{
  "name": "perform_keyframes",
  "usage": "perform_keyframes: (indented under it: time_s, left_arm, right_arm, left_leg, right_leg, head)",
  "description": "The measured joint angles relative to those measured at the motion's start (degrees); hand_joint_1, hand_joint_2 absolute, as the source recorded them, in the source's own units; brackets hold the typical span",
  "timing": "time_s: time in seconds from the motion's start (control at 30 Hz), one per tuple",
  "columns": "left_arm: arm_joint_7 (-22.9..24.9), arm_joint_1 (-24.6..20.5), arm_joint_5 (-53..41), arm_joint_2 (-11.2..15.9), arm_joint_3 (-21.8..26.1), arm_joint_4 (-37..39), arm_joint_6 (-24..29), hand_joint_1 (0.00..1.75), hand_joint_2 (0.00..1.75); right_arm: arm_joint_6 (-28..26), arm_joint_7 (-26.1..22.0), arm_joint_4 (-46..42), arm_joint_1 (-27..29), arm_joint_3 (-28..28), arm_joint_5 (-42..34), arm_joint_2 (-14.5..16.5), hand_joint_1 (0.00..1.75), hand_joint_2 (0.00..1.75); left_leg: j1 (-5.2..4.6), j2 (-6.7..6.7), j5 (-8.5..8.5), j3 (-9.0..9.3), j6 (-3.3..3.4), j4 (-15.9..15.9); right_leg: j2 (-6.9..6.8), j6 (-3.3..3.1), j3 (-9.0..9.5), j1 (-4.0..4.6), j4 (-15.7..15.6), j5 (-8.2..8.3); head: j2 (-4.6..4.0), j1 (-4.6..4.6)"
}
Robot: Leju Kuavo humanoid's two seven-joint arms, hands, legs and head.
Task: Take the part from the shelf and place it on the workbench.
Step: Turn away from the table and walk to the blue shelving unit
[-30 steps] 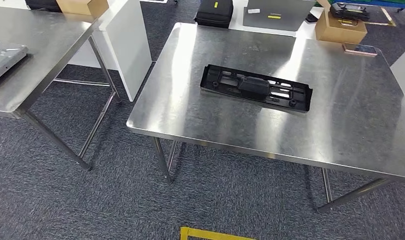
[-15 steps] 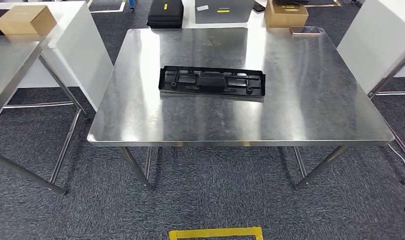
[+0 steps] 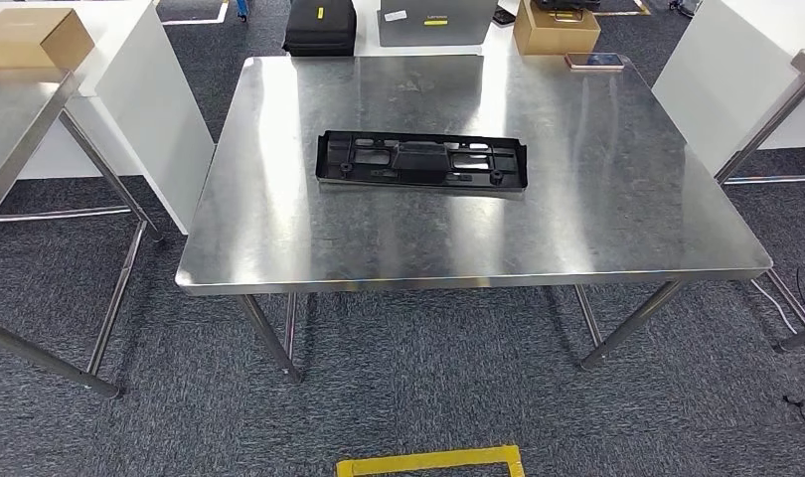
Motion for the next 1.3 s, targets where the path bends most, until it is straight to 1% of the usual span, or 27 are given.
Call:
perform_keyframes:
  time_s: [0.27,0.37,0.4,0.43,0.47,0.5,0.57,0.6,0.63,0.67,0.7,0.73,0.77,0.8,0.83,0.9,0.93,0.97,1.0,1.07,1.1,1.13,1.17,1.2,1.23,1.27,1.3]
  left_arm:
    - [0.15,0.0,-0.02,-0.03,0.08,0.0,-0.3,0.0,0.0]
    - [0.53,-0.05,0.13,-0.02,0.28,0.0,-1.01,0.0,0.0]
    - [0.67,-0.09,0.2,-0.06,0.35,0.0,-1.14,0.0,0.0]
    - [0.76,-0.14,0.25,-0.15,0.4,0.0,-1.22,0.0,0.0]
    - [0.81,-0.18,0.26,-0.24,0.45,0.0,-1.25,0.0,0.0]
    - [0.84,-0.19,0.26,-0.31,0.5,0.0,-1.3,0.0,0.0]
    - [0.84,-0.18,0.25,-0.33,0.68,0.0,-1.5,0.0,0.0]
    - [0.84,-0.17,0.24,-0.32,0.76,0.0,-1.67,0.0,0.0]
    - [0.83,-0.18,0.19,-0.32,0.81,0.01,-1.82,0.0,0.0]
    - [0.83,-0.18,0.12,-0.34,0.83,0.01,-2.02,0.0,0.0]
    - [0.83,-0.2,0.01,-0.37,0.82,0.02,-2.18,0.0,0.0]
    - [0.83,-0.26,-0.11,-0.37,0.82,0.02,-2.32,0.0,0.0]
    - [0.86,-0.33,-0.24,-0.28,0.82,0.01,-2.46,0.0,0.0]
    - [0.9,-0.41,-0.34,-0.19,0.82,0.01,-2.54,0.0,0.0]
    - [0.95,-0.51,-0.48,-0.1,0.82,0.0,-2.61,0.0,0.0]
    - [1.13,-0.66,-0.77,-0.07,0.82,0.0,-2.78,0.0,0.0]
    - [1.2,-0.72,-0.89,-0.07,0.82,0.0,-2.85,0.0,0.0]
    - [1.26,-0.73,-0.95,-0.05,0.82,0.0,-2.88,0.0,0.0]
    - [1.27,-0.72,-0.97,-0.04,0.82,0.0,-2.89,0.0,0.0]
    - [1.31,-0.72,-1.01,-0.03,0.82,0.0,-2.89,0.0,0.0]
    - [1.33,-0.73,-1.03,-0.04,0.82,0.0,-2.9,0.0,0.0]
    - [1.36,-0.73,-1.06,-0.04,0.82,0.01,-2.91,0.0,0.0]
    - [1.41,-0.73,-1.09,-0.04,0.82,0.01,-2.93,0.0,0.0]
    - [1.47,-0.73,-1.13,-0.04,0.82,0.01,-2.96,0.0,0.0]
    - [1.56,-0.76,-1.17,-0.03,0.82,0.01,-2.98,0.0,0.0]
    - [1.65,-0.82,-1.2,0.08,0.82,-0.01,-2.97,0.0,0.0]
    - [1.74,-0.89,-1.22,0.11,0.81,0.0,-2.96,0.0,0.0]
  right_arm:
    - [0.32,0.03,0.0,0.01,0.73,0.0,-0.07,0.0,0.0]
    - [0.32,0.01,0.02,0.05,1.0,0.02,-0.02,0.0,0.0]
    - [0.32,0.01,0.02,0.09,1.06,0.02,-0.02,0.0,0.0]
    - [0.32,0.01,0.02,0.12,1.13,0.03,-0.06,0.0,0.0]
    - [0.32,0.01,0.03,0.12,1.19,0.03,-0.11,0.0,0.0]
    - [0.31,0.01,0.03,0.11,1.22,0.02,-0.16,0.0,0.0]
    - [0.25,0.0,0.04,0.06,1.27,-0.04,-0.2,0.0,0.0]
    - [0.21,-0.01,0.05,0.09,1.28,-0.13,-0.2,0.0,0.0]
    - [0.16,-0.02,0.05,0.14,1.28,-0.25,-0.21,0.0,0.0]
    - [0.14,-0.03,0.06,0.21,1.28,-0.38,-0.26,0.0,0.0]
    - [0.11,-0.03,0.07,0.26,1.27,-0.5,-0.34,0.0,0.0]
    - [0.1,-0.03,0.07,0.26,1.27,-0.61,-0.37,0.0,0.0]
    - [0.07,-0.03,0.11,0.23,1.27,-0.71,-0.3,0.0,0.0]
    - [-0.02,-0.03,0.15,0.23,1.27,-0.81,-0.21,0.0,0.0]
    - [-0.13,-0.03,0.19,0.21,1.27,-0.91,-0.13,0.0,0.0]
    - [-0.38,-0.03,0.22,0.24,1.27,-1.08,-0.08,0.0,0.0]
    - [-0.44,-0.03,0.22,0.23,1.27,-1.15,-0.07,0.0,0.0]
    - [-0.48,-0.03,0.22,0.25,1.26,-1.22,-0.03,0.0,0.0]
    - [-0.5,-0.02,0.22,0.27,1.26,-1.26,-0.03,0.0,0.0]
    - [-0.54,-0.01,0.22,0.31,1.25,-1.33,-0.04,0.0,0.0]
    - [-0.55,-0.01,0.22,0.36,1.25,-1.37,-0.04,0.0,0.0]
    - [-0.57,0.02,0.22,0.45,1.25,-1.41,-0.03,0.0,0.0]
    - [-0.59,0.08,0.22,0.55,1.25,-1.48,-0.03,0.0,0.0]
    - [-0.61,0.16,0.22,0.63,1.25,-1.55,-0.03,0.0,0.0]
    - [-0.66,0.23,0.22,0.68,1.25,-1.6,-0.01,0.0,0.0]
    - [-0.7,0.29,0.25,0.69,1.25,-1.65,0.15,0.0,0.0]
    - [-0.82,0.32,0.27,0.67,1.25,-1.67,0.25,0.0,0.0]
  left_leg:
    - [-0.07,0.0,0.07,-0.15,0.19,0.05]
    - [-0.16,0.01,0.1,-0.33,0.92,0.35]
    - [-0.01,0.13,0.37,-0.27,1.34,0.06]
    - [0.19,0.33,0.8,-0.09,1.66,-0.54]
    - [0.37,0.6,1.24,0.06,1.98,-1.14]
    - [0.54,0.93,1.62,0.14,2.2,-1.69]
    - [0.58,1.56,1.94,-0.14,2.31,-1.91]
    - [0.6,1.87,2.05,-0.37,2.18,-1.88]
    - [0.65,2.15,2.18,-0.58,1.98,-1.85]
    - [0.76,2.35,2.31,-0.8,1.73,-1.77]
    - [0.95,2.49,2.41,-1.01,1.42,-1.62]
    - [1.06,2.6,2.43,-1.24,0.96,-1.28]
    - [1.13,2.64,2.43,-1.54,0.44,-0.96]
    - [1.04,2.62,2.38,-1.7,-0.06,-0.5]
    - [0.91,2.56,2.3,-1.9,-0.47,-0.03]
    - [0.92,2.44,2.31,-2.17,-1.06,0.47]
    - [1.17,2.33,1.97,-2.51,-1.34,0.82]
    - [1.39,2.2,0.88,-3.0,-1.58,1.74]
    - [1.57,2.01,-1.0,-3.87,-1.76,3.73]
    - [1.62,1.69,-6.19,-6.54,-1.85,10.75]
    - [1.58,1.63,-8.07,-7.73,-1.8,14.31]
    - [1.52,1.61,-8.88,-8.23,-1.61,16.57]
    - [1.39,1.58,-8.5,-7.68,-1.24,16.73]
    - [1.18,1.52,-7.19,-6.03,-0.69,14.7]
    - [0.88,1.33,-5.52,-3.65,0.07,11.18]
    - [0.46,1.02,-4.3,-1.08,1.06,7.11]
    - [0.09,0.9,-3.34,0.85,1.77,3.91]
  right_leg:
    - [0.0,0.37,0.13,-0.07,-0.12,0.22]
    - [0.1,1.18,0.25,-0.78,-0.5,0.64]
    - [0.08,1.51,0.17,-0.85,-0.56,0.73]
    - [-0.28,1.58,-0.06,-0.77,-0.17,0.47]
    - [-0.84,1.41,-0.66,-0.63,1.0,-0.39]
    - [-1.5,1.06,-1.73,-0.55,3.3,-1.88]
    - [-2.44,0.55,-4.95,-0.75,10.73,-5.83]
    - [-2.58,0.7,-6.3,-0.89,14.13,-7.21]
    - [-2.66,1.15,-6.77,-1.04,15.86,-7.73]
    - [-2.75,1.81,-6.02,-1.19,15.26,-7.28]
    - [-2.9,2.59,-4.03,-1.37,12.27,-6.08]
    - [-3.27,3.35,-1.28,-1.62,7.77,-4.87]
    - [-3.44,3.72,0.99,-1.57,4.44,-3.69]
    - [-3.53,3.72,2.29,-1.47,2.22,-2.94]
    - [-3.48,3.19,2.68,-1.43,1.46,-2.86]
    - [-3.13,1.43,1.71,-1.29,2.12,-3.04]
    - [-3.09,0.51,1.41,-1.4,2.16,-3.11]
    - [-3.09,-0.27,1.08,-1.32,2.18,-2.84]
    - [-3.1,-0.98,0.79,-1.25,2.16,-2.46]
    - [-3.1,-1.96,0.06,-0.76,2.2,-1.71]
    - [-3.09,-2.23,-0.33,-0.45,2.23,-1.41]
    - [-3.07,-2.4,-0.7,-0.09,2.26,-1.14]
    - [-3.02,-2.46,-0.95,0.24,2.28,-0.93]
    - [-2.96,-2.51,-1.1,0.56,2.28,-0.76]
    - [-2.87,-2.52,-1.17,0.83,2.28,-0.63]
    - [-2.81,-2.48,-1.23,0.95,2.28,-0.48]
    - [-2.76,-2.37,-1.27,1.03,2.24,-0.3]
  head:
    - [0.0,-0.03]
    - [0.0,-0.11]
    - [0.0,-0.13]
    - [0.0,-0.13]
    - [0.0,-0.06]
    - [0.0,0.05]
    - [0.0,0.23]
    - [0.0,0.26]
    - [0.0,0.25]
    - [0.0,0.23]
    - [0.0,0.24]
    - [0.0,0.27]
    - [0.0,0.41]
    - [0.0,0.49]
    - [0.0,0.52]
    - [0.0,0.22]
    - [0.0,0.05]
    - [0.0,-0.07]
    - [0.0,-0.16]
    - [0.0,-0.34]
    - [0.0,-0.42]
    - [0.0,-0.43]
    - [0.0,-0.43]
    - [0.0,-0.43]
    - [0.0,-0.43]
    - [0.0,-0.37]
    - [0.0,-0.3]
